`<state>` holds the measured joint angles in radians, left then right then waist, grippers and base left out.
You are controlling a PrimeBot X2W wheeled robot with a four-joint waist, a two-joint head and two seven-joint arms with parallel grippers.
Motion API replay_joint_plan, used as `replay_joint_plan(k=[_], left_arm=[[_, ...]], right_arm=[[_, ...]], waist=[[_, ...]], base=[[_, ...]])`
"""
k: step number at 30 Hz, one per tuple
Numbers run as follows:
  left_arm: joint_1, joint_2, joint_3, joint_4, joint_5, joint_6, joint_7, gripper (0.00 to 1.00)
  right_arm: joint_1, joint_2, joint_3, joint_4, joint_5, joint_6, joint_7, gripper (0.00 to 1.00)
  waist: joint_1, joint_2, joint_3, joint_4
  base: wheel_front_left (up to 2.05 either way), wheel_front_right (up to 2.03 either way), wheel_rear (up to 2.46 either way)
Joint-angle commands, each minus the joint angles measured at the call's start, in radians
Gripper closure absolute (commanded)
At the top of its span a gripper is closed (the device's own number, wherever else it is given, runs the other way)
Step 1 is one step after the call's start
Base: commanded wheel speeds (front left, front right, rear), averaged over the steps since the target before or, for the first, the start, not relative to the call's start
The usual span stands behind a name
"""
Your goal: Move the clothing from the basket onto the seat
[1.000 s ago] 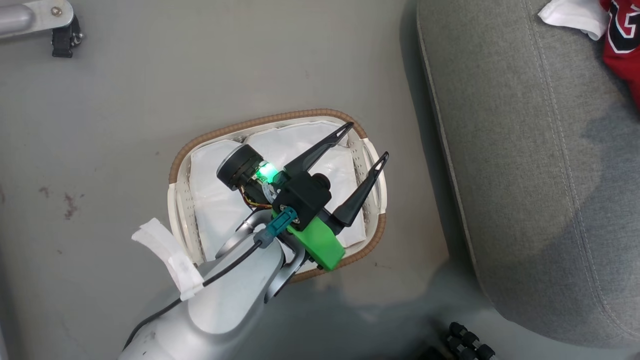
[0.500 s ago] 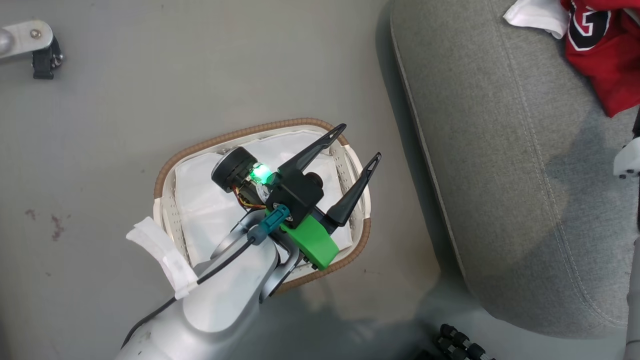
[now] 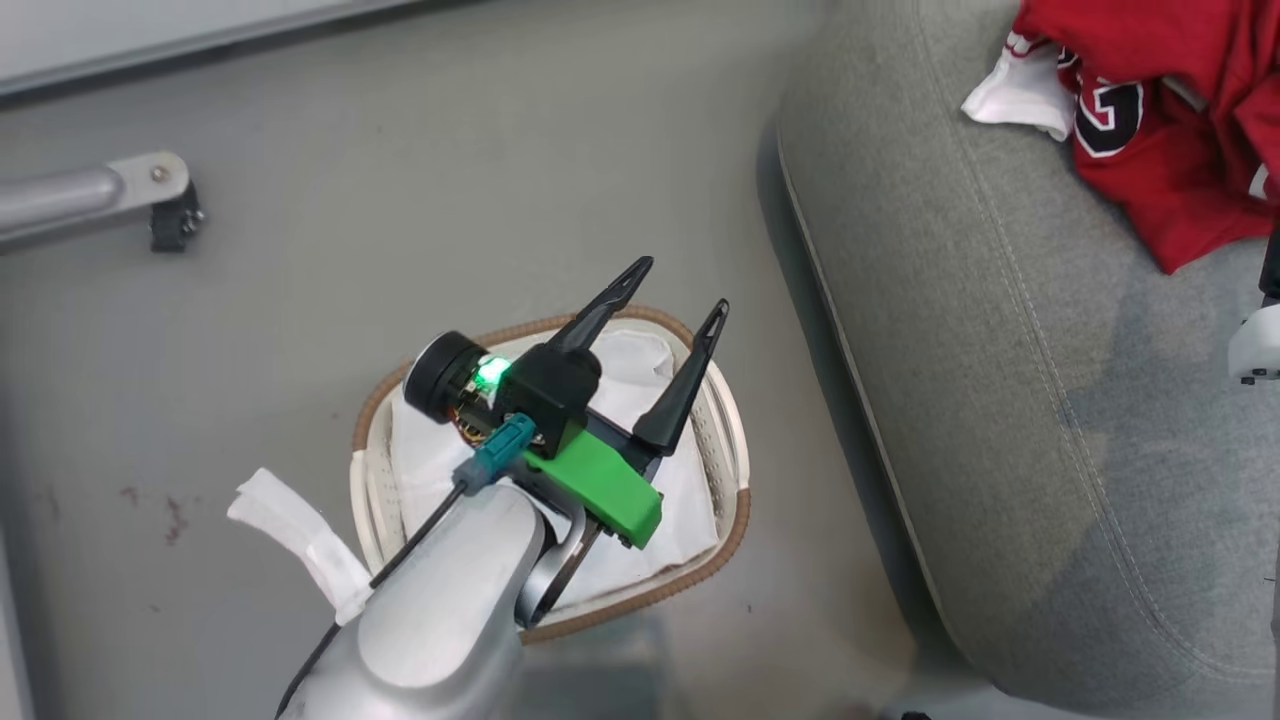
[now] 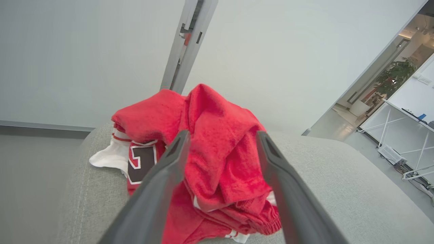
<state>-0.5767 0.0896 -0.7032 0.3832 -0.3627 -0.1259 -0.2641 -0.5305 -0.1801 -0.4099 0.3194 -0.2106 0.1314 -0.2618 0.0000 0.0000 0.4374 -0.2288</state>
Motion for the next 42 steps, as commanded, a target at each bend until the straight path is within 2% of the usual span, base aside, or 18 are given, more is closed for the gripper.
replay_joint_plan(k=[1,7,10,17,28,36,42], left_arm=[[0.031,-0.004,0.019,0.002,-0.010,0.002,0.000,0.00],[0.096,-0.017,0.124,0.011,-0.009,0.013,0.000,0.00],[0.131,-0.021,0.178,0.018,-0.007,0.013,0.000,0.00],[0.211,-0.024,0.315,0.010,0.010,0.018,0.000,0.00],[0.344,-0.025,0.532,-0.020,0.042,0.012,0.000,0.00],[0.464,-0.033,0.602,-0.021,0.052,0.006,0.000,0.00],[0.515,-0.037,0.625,-0.027,0.051,0.004,0.000,0.00]], right_arm=[[0.000,-0.017,0.006,0.001,0.012,-0.001,-0.005,0.00],[-0.027,-0.039,0.058,0.044,0.029,-0.001,-0.005,0.00],[-0.036,-0.029,0.093,0.065,0.034,-0.001,-0.005,0.00],[-0.030,0.027,0.209,0.104,0.059,-0.001,-0.005,0.00],[0.081,0.114,0.368,0.120,0.129,-0.001,-0.005,0.00],[0.224,0.128,0.412,0.106,0.197,-0.001,-0.005,0.00],[0.304,0.128,0.402,0.073,0.264,-0.001,-0.005,0.00]], waist=[[0.0000,0.0000,-0.082,0.039],[0.0000,0.0000,-0.170,0.091],[0.0000,0.0000,-0.205,0.119],[0.0000,0.0000,-0.260,0.180],[0.0000,0.0000,-0.318,0.219],[0.0000,0.0000,-0.378,0.222],[0.0000,0.0000,-0.404,0.225]], base=[[0.00,0.00,0.00],[0.00,0.00,0.00],[0.00,0.00,0.00],[0.00,0.00,0.00],[0.00,0.00,0.00],[0.00,0.00,0.00],[0.00,0.00,0.00]])
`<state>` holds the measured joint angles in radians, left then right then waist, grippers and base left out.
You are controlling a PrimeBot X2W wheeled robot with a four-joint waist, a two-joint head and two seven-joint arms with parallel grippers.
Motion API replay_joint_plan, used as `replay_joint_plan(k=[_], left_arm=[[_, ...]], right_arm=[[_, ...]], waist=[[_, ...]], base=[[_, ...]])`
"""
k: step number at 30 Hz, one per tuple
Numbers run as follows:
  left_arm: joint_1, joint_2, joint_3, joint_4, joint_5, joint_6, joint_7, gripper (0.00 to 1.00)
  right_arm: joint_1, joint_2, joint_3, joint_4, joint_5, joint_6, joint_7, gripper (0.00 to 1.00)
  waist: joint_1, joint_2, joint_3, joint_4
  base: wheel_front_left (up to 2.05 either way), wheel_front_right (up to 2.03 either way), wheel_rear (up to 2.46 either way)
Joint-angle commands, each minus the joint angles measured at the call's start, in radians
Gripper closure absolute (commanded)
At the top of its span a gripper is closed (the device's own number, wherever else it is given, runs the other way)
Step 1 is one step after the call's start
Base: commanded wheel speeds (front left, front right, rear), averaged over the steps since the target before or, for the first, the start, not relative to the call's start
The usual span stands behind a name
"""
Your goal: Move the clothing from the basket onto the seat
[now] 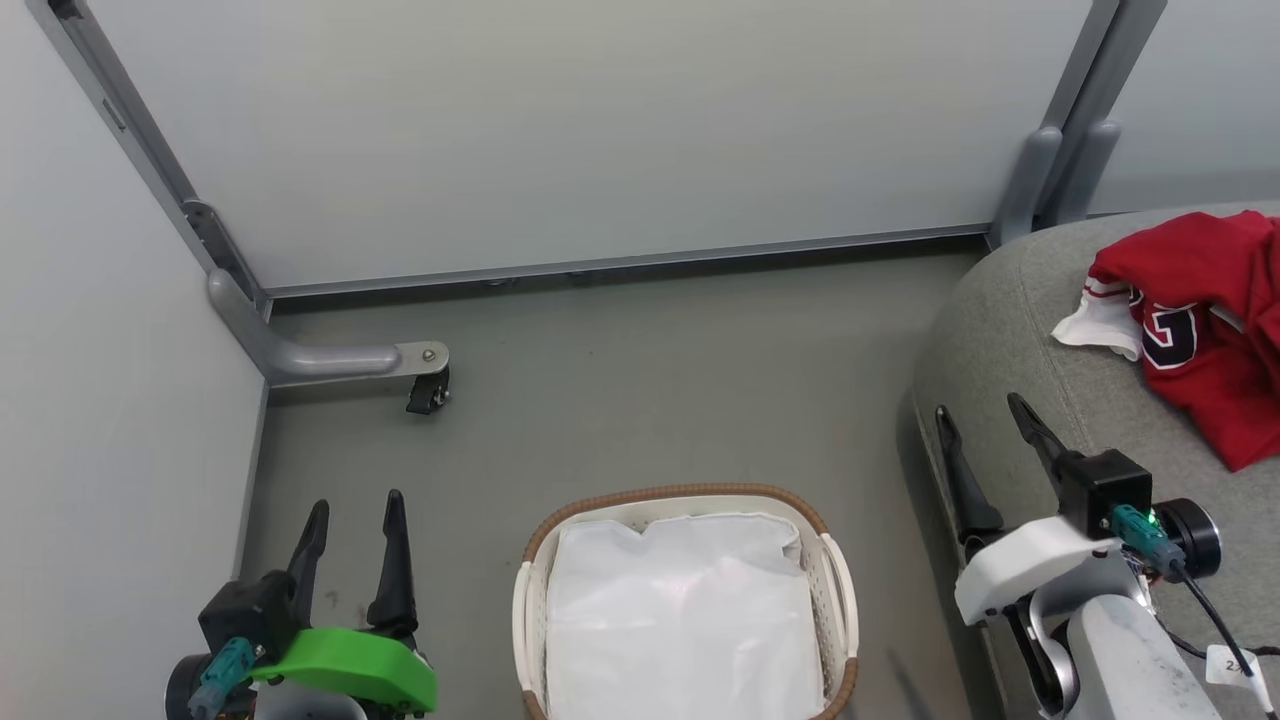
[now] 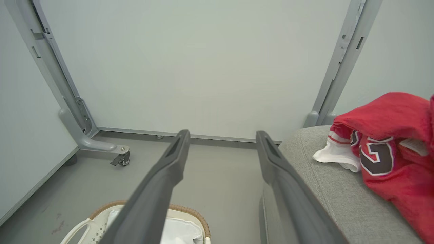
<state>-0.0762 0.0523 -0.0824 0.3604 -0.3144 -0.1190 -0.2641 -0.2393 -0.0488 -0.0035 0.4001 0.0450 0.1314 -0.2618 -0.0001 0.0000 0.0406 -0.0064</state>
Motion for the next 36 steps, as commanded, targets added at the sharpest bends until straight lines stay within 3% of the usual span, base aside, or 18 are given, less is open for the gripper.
replay_joint_plan(k=[1,12,35,36], left_arm=[[0.018,0.000,0.005,-0.005,0.003,-0.003,0.000,0.00],[0.034,-0.002,-0.001,0.005,-0.013,-0.009,0.000,0.00],[0.019,-0.001,-0.009,0.027,-0.028,-0.011,0.000,0.00],[0.021,-0.002,-0.011,0.021,-0.031,-0.007,0.000,1.00]], right_arm=[[0.022,-0.004,-0.008,-0.016,0.014,-0.001,-0.005,0.00],[0.071,-0.003,-0.020,-0.082,0.032,-0.001,-0.005,0.00],[0.081,-0.003,-0.011,-0.066,0.053,-0.001,-0.005,0.00],[0.066,0.000,-0.012,-0.065,0.046,0.000,0.000,1.00]], waist=[[0.0001,0.0000,-0.010,0.003],[0.0001,0.0000,-0.018,-0.007],[0.0001,0.0000,-0.021,-0.006],[0.0001,0.0000,-0.021,-0.005]], base=[[0.00,0.00,0.00],[0.00,0.00,0.00],[0.00,0.00,0.00],[0.00,0.00,0.00]])
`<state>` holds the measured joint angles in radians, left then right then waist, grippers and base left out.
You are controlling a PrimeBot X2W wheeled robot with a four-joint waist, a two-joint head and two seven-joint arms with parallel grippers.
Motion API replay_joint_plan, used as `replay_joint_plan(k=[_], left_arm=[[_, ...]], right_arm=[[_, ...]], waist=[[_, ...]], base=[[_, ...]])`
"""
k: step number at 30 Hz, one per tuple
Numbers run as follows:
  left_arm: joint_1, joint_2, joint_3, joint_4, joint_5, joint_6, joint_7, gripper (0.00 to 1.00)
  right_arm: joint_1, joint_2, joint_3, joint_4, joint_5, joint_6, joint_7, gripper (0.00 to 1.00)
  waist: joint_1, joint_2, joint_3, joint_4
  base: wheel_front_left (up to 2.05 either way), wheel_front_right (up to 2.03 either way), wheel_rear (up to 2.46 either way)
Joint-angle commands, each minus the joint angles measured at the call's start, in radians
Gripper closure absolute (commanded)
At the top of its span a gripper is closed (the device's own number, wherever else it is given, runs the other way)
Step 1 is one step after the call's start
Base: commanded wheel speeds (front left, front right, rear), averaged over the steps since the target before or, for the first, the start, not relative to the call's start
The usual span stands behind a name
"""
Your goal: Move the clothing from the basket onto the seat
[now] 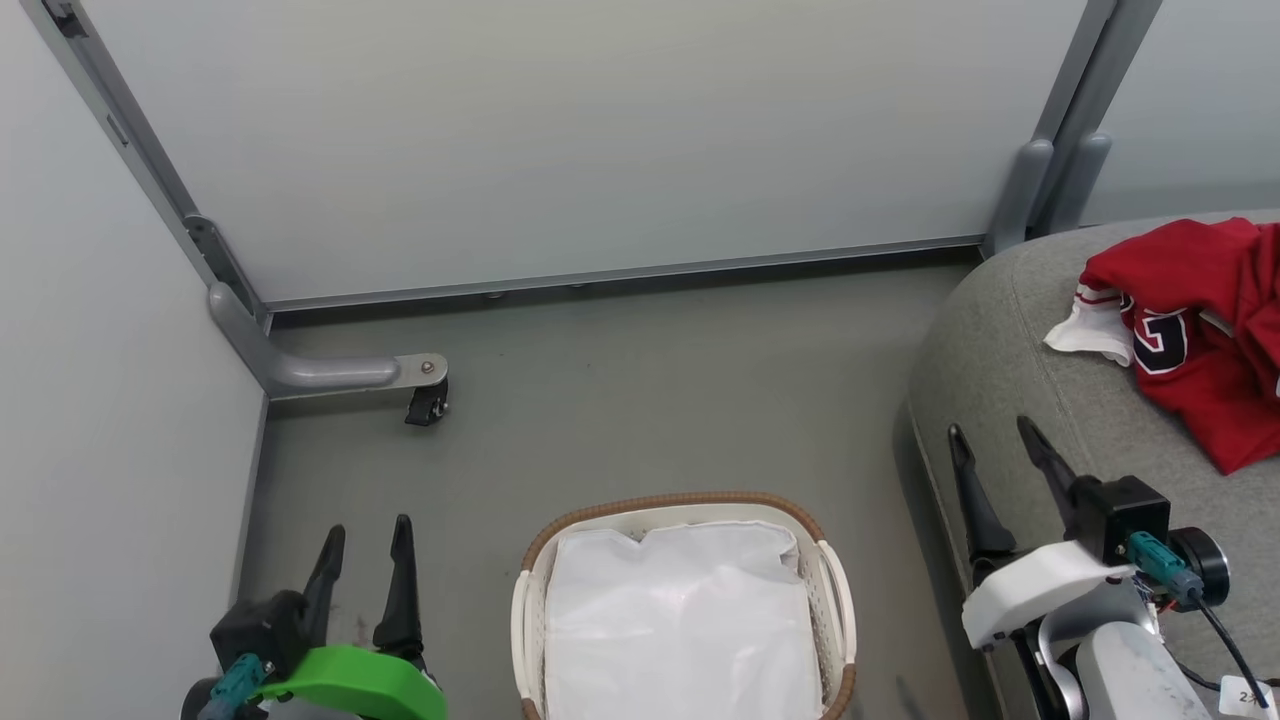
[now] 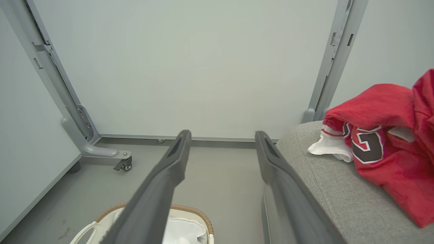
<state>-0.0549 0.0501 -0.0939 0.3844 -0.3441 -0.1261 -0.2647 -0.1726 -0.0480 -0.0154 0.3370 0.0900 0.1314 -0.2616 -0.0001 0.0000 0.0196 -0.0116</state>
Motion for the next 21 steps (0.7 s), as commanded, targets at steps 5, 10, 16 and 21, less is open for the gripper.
replay_joint_plan(k=[5,10,16,21], left_arm=[[0.011,-0.003,-0.003,0.039,-0.005,0.000,0.002,1.00],[0.007,-0.002,0.011,0.029,-0.094,0.000,0.027,1.00],[0.001,-0.002,0.027,0.014,-0.192,-0.001,0.056,1.00],[-0.003,-0.001,0.040,0.003,-0.267,-0.001,0.078,1.00]], right_arm=[[0.023,0.010,-0.001,0.042,0.003,0.000,0.003,1.00],[0.021,0.009,-0.015,0.042,0.107,0.000,0.036,1.00],[0.027,0.008,-0.019,0.026,0.226,0.000,0.062,1.00],[0.031,0.007,-0.023,0.016,0.317,0.000,0.082,1.00]], waist=[[0.0001,0.0000,0.000,0.000],[0.0001,0.0000,-0.001,0.001],[0.0001,0.0000,-0.002,0.001],[0.0001,0.0000,-0.002,0.002]], base=[[0.00,0.00,0.00],[0.00,0.00,0.00],[0.00,0.00,0.00],[0.00,0.00,0.00]])
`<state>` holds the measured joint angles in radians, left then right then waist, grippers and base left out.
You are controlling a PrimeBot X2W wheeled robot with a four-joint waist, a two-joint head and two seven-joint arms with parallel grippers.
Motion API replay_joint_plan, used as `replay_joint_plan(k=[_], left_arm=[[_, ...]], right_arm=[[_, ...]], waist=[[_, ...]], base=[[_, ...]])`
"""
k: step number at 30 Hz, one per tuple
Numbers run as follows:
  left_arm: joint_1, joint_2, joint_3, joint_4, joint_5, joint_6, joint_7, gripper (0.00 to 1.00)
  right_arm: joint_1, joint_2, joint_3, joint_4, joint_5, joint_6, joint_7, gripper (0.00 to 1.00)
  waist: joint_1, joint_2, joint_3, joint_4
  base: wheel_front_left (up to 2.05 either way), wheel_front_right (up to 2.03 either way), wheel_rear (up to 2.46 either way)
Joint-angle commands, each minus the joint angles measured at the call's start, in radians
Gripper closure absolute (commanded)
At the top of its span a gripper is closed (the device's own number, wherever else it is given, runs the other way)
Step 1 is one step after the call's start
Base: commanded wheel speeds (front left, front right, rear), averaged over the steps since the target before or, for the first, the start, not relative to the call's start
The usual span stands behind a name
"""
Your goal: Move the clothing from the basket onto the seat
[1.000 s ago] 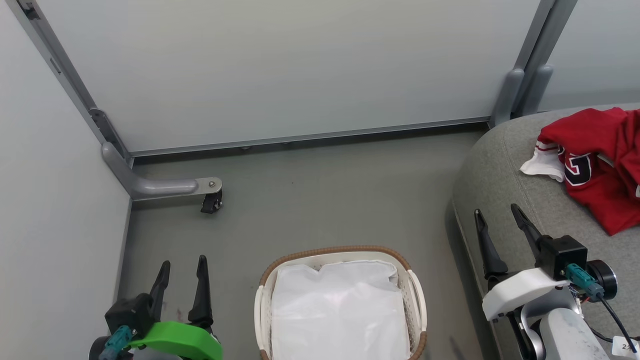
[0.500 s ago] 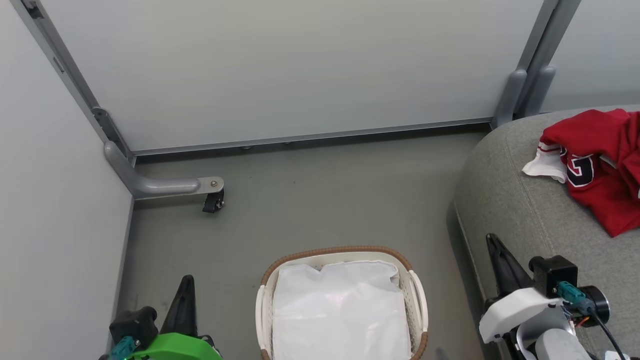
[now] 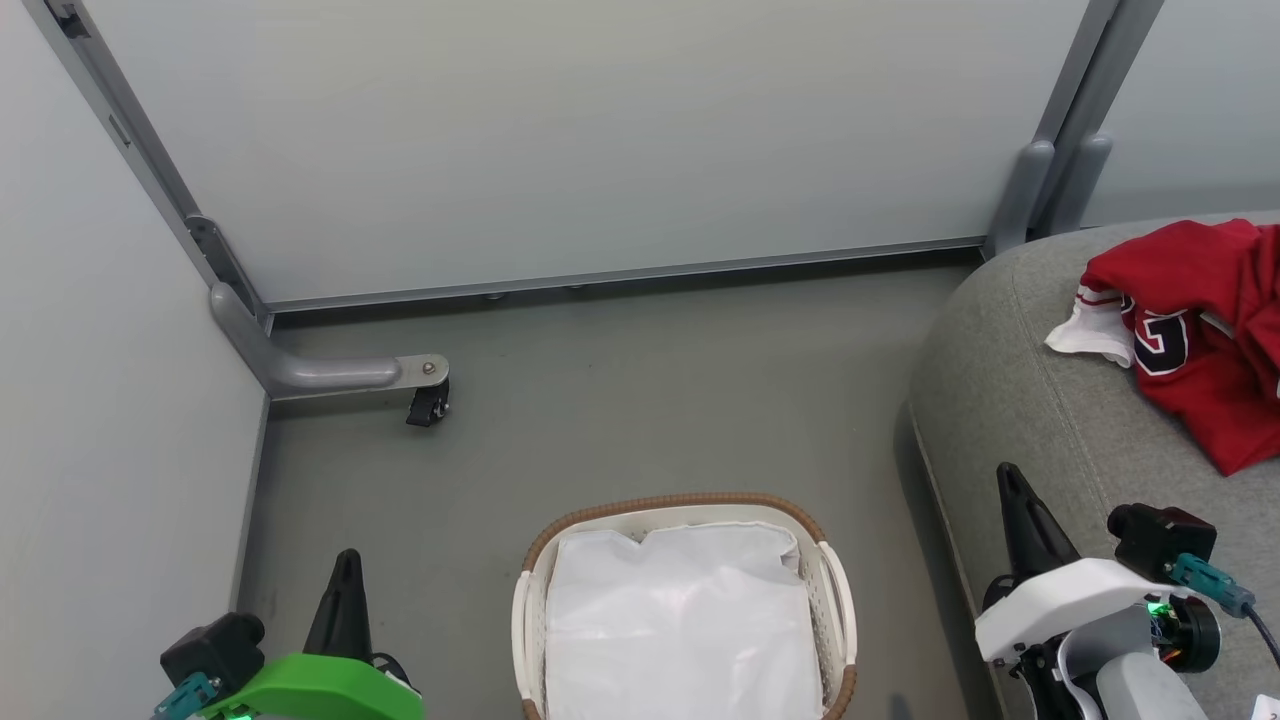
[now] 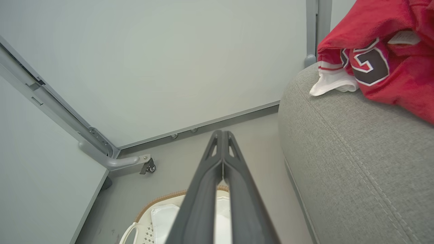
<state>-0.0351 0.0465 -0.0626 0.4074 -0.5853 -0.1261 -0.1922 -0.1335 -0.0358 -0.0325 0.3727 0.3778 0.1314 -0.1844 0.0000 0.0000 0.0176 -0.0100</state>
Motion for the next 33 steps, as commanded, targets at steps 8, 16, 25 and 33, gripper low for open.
replay_joint_plan(k=[8,16,25,33], left_arm=[[-0.031,0.003,0.027,-0.037,-0.141,-0.002,0.040,1.00],[-0.037,0.004,0.046,-0.052,-0.247,-0.002,0.071,1.00],[-0.043,0.004,0.063,-0.068,-0.353,-0.003,0.103,1.00],[-0.049,0.005,0.078,-0.081,-0.441,-0.003,0.130,1.00]], right_arm=[[-0.003,-0.007,-0.013,-0.034,0.166,0.000,0.037,1.00],[0.001,-0.008,-0.022,-0.046,0.295,0.000,0.069,1.00],[0.004,-0.009,-0.030,-0.058,0.422,0.000,0.100,1.00],[0.007,-0.010,-0.037,-0.068,0.527,0.000,0.125,1.00]], waist=[[0.0000,0.0000,-0.001,0.001],[0.0000,0.0000,-0.002,0.002],[0.0000,0.0000,-0.003,0.002],[0.0000,0.0000,-0.004,0.003]], base=[[0.00,0.00,0.00],[0.00,0.00,0.00],[0.00,0.00,0.00],[0.00,0.00,0.00]])
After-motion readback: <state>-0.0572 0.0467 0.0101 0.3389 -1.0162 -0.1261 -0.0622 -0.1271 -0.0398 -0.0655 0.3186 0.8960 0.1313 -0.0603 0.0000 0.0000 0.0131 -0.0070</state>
